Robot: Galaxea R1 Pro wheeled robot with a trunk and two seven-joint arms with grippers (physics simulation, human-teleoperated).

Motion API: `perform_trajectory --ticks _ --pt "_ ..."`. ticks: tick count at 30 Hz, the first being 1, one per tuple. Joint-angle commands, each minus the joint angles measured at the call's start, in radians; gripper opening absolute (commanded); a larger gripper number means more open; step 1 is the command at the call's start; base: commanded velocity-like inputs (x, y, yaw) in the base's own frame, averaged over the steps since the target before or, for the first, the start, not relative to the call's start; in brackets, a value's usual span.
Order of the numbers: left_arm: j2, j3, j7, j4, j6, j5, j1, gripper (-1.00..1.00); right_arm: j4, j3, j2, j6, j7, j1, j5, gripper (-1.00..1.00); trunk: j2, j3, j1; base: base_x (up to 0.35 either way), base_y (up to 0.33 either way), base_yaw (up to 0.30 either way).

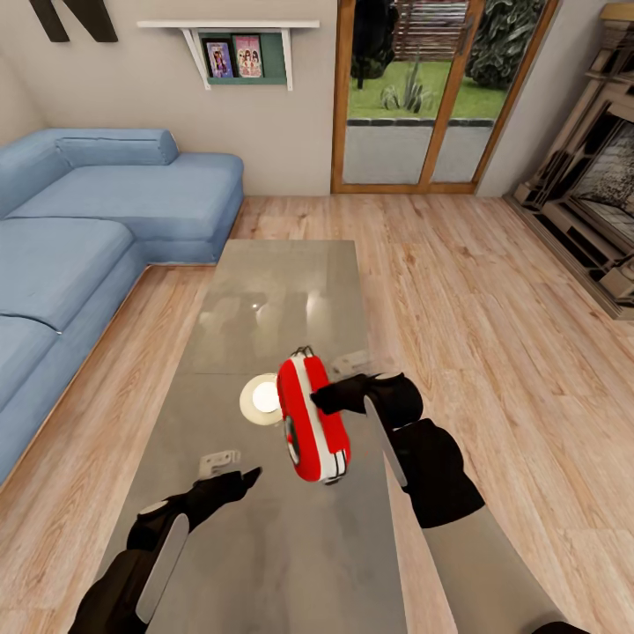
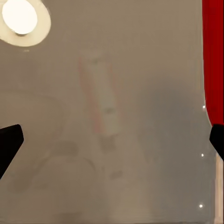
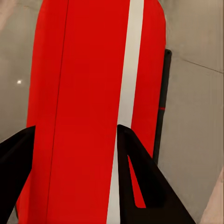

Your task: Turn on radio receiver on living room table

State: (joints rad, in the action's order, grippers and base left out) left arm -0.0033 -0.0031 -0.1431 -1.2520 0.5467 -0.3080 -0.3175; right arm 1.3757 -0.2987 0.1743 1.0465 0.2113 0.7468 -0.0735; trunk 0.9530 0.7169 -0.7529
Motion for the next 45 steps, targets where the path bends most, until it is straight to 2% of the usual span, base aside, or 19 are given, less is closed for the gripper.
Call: perform_trajectory --ticks 1,4,5,7,10,11,12,13,15,18,21,23,25,38,39,45 --pt "0.0 0.0 -0.018 0.0 0.0 0.001 0.0 1.0 -0.001 0.0 0.0 0.001 0.026 0.0 0.01 -1.0 0.0 0.0 0.0 0.0 0.0 0.0" --pt "0.005 0.0 -0.103 -0.002 0.002 0.005 0.0 1.0 -0.005 0.0 -0.002 0.001 0.12 0.0 0.01 -1.0 0.0 0.0 0.0 0.0 0.0 0.0" --pt "0.008 0.0 -0.143 -0.003 0.003 0.007 0.0 1.0 -0.007 0.0 -0.016 0.001 0.161 0.0 0.009 -1.0 0.0 0.0 0.0 0.0 0.0 0.0" --pt "0.012 0.0 -0.174 -0.004 0.003 0.008 0.0 1.0 -0.008 0.0 -0.027 0.001 0.191 0.0 0.007 -1.0 0.0 0.0 0.0 0.0 0.0 0.0" --pt "0.038 0.001 -0.237 -0.01 0.011 0.005 0.0 1.0 -0.013 -0.001 -0.046 0.001 0.238 0.0 0.002 -1.0 0.0 0.0 0.0 0.0 0.0 0.0" --pt "0.044 0.0 -0.277 -0.012 0.014 0.004 0.0 1.0 -0.013 -0.001 -0.047 0.001 0.243 0.0 0.001 -1.0 0.0 0.0 0.0 0.0 0.0 0.0" --pt "0.058 0.005 -0.387 -0.012 0.016 0.008 0.0 1.0 -0.013 -0.002 -0.049 0.001 0.251 0.0 0.007 -1.0 0.0 0.0 0.0 0.0 0.0 0.0" --pt "0.065 0.006 -0.411 -0.012 0.016 0.008 0.0 1.0 -0.013 -0.003 -0.05 0.001 0.253 0.0 0.009 -1.0 0.0 0.0 0.0 0.0 0.0 0.0" --pt "0.076 0.007 -0.429 -0.012 0.017 0.007 0.0 1.0 -0.013 -0.004 -0.051 0.001 0.257 0.0 0.009 -1.0 0.0 0.0 0.0 0.0 0.0 0.0" --pt "0.099 0.008 -0.449 -0.012 0.017 0.003 0.0 1.0 -0.014 -0.006 -0.066 0.001 0.274 0.0 0.01 -1.0 0.0 0.0 0.0 0.0 0.0 0.0" --pt "0.118 0.008 -0.461 -0.009 0.017 0.006 0.0 1.0 -0.014 -0.009 -0.13 0.001 0.362 0.0 0.005 -1.0 0.0 0.0 0.0 0.0 0.0 0.0" --pt "0.121 0.008 -0.462 -0.008 0.016 0.008 0.0 1.0 -0.014 -0.009 -0.15 0.001 0.375 0.0 0.001 -1.0 0.0 0.0 0.0 0.0 0.0 0.0" --pt "0.125 0.008 -0.463 -0.006 0.018 0.009 0.0 1.0 -0.013 -0.009 -0.188 0.001 0.386 0.0 -0.003 -1.0 0.0 0.0 0.0 0.0 0.0 0.0" --pt "0.132 0.009 -0.463 -0.004 0.019 0.01 0.0 1.0 -0.014 -0.008 -0.234 0.001 0.387 0.0 -0.012 -1.0 0.0 0.0 0.0 0.0 0.0 0.0" --pt "0.132 0.009 -0.463 -0.004 0.019 0.01 0.0 -1.0 -0.014 -0.008 -0.236 0.001 0.387 0.0 -0.012 -1.0 0.0 0.0 0.0 0.0 0.0 0.0" --pt "0.131 0.005 -0.463 -0.01 0.02 0.008 0.0 -1.0 -0.014 -0.005 -0.24 0.001 0.387 0.0 -0.012 -1.0 0.0 0.0 0.0 0.0 0.0 0.0"
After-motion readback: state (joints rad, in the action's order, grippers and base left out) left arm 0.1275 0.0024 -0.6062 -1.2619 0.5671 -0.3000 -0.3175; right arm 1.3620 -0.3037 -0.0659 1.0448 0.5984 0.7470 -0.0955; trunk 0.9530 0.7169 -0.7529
